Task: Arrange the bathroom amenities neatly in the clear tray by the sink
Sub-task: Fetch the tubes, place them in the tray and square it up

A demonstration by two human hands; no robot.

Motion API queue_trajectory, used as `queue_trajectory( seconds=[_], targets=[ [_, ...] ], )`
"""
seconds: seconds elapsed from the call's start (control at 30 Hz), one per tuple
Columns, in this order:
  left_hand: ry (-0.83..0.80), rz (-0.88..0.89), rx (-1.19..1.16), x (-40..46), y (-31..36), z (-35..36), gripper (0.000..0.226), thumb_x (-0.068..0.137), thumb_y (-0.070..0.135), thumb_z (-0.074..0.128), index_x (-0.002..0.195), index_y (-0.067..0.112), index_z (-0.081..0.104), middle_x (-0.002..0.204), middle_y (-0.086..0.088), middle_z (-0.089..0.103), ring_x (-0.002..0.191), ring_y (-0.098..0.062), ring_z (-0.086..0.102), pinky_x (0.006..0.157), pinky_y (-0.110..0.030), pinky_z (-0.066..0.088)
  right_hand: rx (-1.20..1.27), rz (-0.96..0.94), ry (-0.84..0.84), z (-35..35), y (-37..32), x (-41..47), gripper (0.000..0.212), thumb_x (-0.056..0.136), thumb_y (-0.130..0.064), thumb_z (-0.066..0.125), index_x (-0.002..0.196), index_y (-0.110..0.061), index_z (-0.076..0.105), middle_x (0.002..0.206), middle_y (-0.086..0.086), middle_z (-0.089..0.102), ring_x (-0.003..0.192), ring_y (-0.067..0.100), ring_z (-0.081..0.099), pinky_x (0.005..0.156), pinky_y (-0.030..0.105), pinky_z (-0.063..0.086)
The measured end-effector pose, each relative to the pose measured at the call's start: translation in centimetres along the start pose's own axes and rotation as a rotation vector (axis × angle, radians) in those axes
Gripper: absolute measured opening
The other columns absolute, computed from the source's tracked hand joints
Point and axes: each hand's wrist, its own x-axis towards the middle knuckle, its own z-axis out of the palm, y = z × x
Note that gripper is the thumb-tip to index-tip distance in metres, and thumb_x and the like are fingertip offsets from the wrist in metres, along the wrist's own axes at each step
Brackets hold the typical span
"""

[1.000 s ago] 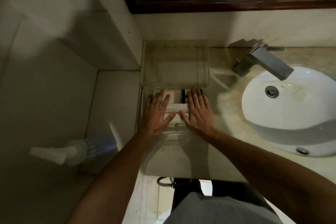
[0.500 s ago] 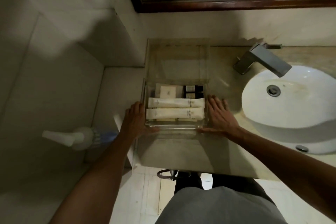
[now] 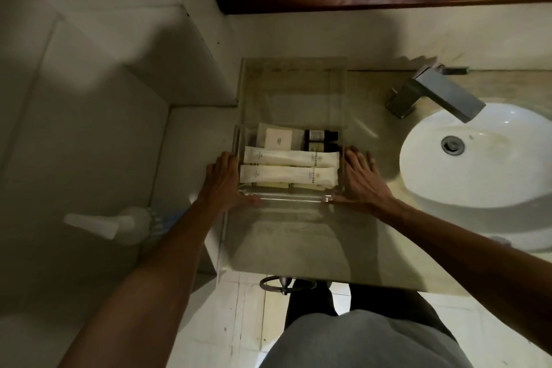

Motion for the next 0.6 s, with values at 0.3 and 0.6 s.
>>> queue_trajectory(
  seconds=[0.3,0.6],
  targets=[
    [-0.013,-0.030,0.018,2.2,0.3,-1.0,0.124,0.048,0.079,0.075,0.138,0.005,0.033,0.137,-0.015,0.035,0.124,-0.032,0.036,0.102,-0.047,0.033,0.049,0.021,0.008,-1.5,0.8,2.1,0.130,0.065,-0.087,0.053,0.155,-0.012,-0.003,0.161,0.017,0.010,0.148,0.036,0.002,0.119,0.057,0.000],
    [-0.082,-0.052,0.029,1.5,0.2,-0.5,0.124,0.049,0.080,0.074,0.141,0.006,0.033,0.142,-0.016,0.035,0.128,-0.032,0.037,0.106,-0.047,0.033,0.032,0.032,-0.032,-0.9,0.9,1.8,0.132,0.061,-0.093,0.045,0.155,-0.011,0.000,0.159,0.016,0.014,0.147,0.036,0.009,0.120,0.056,0.002]
  ],
)
